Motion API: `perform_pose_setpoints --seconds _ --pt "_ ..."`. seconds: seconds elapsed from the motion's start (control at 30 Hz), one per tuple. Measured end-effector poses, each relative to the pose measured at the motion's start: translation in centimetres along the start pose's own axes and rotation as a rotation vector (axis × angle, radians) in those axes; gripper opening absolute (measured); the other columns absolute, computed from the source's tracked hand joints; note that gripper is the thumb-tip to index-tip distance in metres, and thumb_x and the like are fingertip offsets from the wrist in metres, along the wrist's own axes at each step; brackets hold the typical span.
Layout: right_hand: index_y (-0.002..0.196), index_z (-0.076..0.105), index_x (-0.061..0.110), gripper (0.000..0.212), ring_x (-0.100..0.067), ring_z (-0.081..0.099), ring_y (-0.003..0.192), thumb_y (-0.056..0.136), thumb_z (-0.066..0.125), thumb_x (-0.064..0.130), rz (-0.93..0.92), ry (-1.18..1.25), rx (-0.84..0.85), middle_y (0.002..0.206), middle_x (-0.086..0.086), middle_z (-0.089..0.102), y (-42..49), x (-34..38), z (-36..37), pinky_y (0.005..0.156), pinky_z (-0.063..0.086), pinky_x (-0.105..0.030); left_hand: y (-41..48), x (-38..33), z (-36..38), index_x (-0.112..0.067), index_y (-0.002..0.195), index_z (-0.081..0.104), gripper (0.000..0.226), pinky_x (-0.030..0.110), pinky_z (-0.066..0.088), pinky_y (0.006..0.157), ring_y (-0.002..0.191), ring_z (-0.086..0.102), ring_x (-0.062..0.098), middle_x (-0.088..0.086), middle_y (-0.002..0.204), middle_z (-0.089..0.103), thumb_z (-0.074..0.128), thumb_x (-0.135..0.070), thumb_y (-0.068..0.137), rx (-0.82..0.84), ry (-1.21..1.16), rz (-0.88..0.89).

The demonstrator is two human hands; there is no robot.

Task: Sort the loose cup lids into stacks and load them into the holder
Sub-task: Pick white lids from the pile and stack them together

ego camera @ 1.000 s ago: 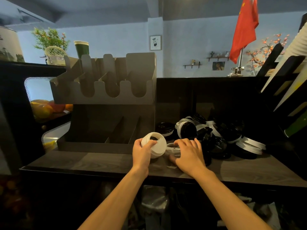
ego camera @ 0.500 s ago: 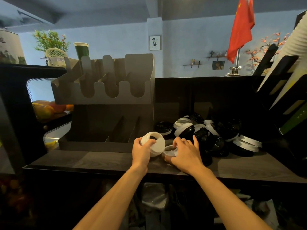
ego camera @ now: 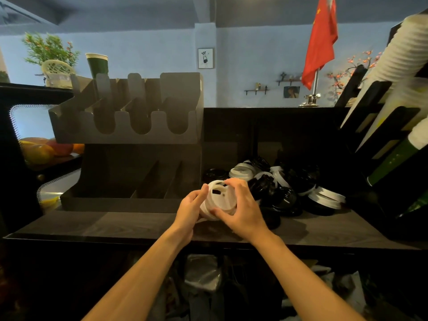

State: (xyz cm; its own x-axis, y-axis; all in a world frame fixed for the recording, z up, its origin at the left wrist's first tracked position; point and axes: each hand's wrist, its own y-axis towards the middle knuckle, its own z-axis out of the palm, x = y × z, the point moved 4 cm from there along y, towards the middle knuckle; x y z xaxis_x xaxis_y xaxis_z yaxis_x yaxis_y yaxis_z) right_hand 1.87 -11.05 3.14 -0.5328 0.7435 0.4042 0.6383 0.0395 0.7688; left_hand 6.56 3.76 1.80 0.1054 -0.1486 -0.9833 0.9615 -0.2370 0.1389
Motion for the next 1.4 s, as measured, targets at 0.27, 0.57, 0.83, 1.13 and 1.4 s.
perform_pose_setpoints --seconds 0.27,0.57,0.83,1.13,1.4 --pt "0.137 0.045 0.02 0.082 -0.004 0.039 0.123 0.073 0.077 0.061 -0.047 -0.113 -0.006 0.135 0.006 0.043 -0.1 0.4 0.3 0.097 0.034 -0.013 -0.1 0.1 -0.1 -0.017 0.123 0.063 0.066 0.027 0.058 0.072 0.103 0.071 0.022 0.008 0.114 0.072 0.085 -0.038 0.064 0.05 0.026 -0.007" --pt "0.139 0.048 0.018 0.089 -0.009 0.039 0.12 0.072 0.07 0.072 -0.007 -0.173 -0.006 0.131 0.005 0.039 -0.2 -0.1 0.4 0.092 0.042 -0.019 0.2 0.4 0.0 -0.015 0.12 0.062 0.076 0.034 0.059 0.08 0.108 0.069 0.028 0.01 0.115 0.07 0.086 -0.047 0.056 0.057 0.037 -0.046" --pt "0.142 0.039 0.02 0.09 -0.006 0.044 0.121 0.074 0.061 0.075 0.078 -0.079 0.06 0.14 0.006 0.046 -0.2 -0.3 0.4 0.095 0.043 -0.021 0.1 0.5 -0.1 -0.007 0.12 0.061 0.07 0.029 0.057 0.069 0.097 0.069 0.028 0.015 0.109 0.069 0.08 -0.047 0.065 0.098 -0.056 -0.099" --pt "0.145 0.038 0.024 0.089 -0.006 0.046 0.122 0.076 0.062 0.074 0.046 -0.06 0.14 0.142 0.01 0.046 -0.2 -0.2 0.7 0.094 0.041 -0.019 0.5 0.9 -0.5 -0.005 0.116 0.064 0.037 0.037 0.054 0.077 0.099 0.067 0.03 0.018 0.111 0.07 0.071 -0.027 0.087 0.035 -0.009 -0.125" --pt "0.149 0.028 0.045 0.059 -0.005 0.051 0.127 0.095 0.036 0.068 0.22 0.229 0.175 0.142 0.01 0.052 -0.2 -1.3 0.8 0.105 0.047 -0.036 0.1 0.4 -0.2 0.002 0.13 0.058 0.077 0.039 0.058 0.084 0.108 0.065 0.033 0.025 0.125 0.065 0.071 -0.033 0.063 0.134 -0.093 -0.089"
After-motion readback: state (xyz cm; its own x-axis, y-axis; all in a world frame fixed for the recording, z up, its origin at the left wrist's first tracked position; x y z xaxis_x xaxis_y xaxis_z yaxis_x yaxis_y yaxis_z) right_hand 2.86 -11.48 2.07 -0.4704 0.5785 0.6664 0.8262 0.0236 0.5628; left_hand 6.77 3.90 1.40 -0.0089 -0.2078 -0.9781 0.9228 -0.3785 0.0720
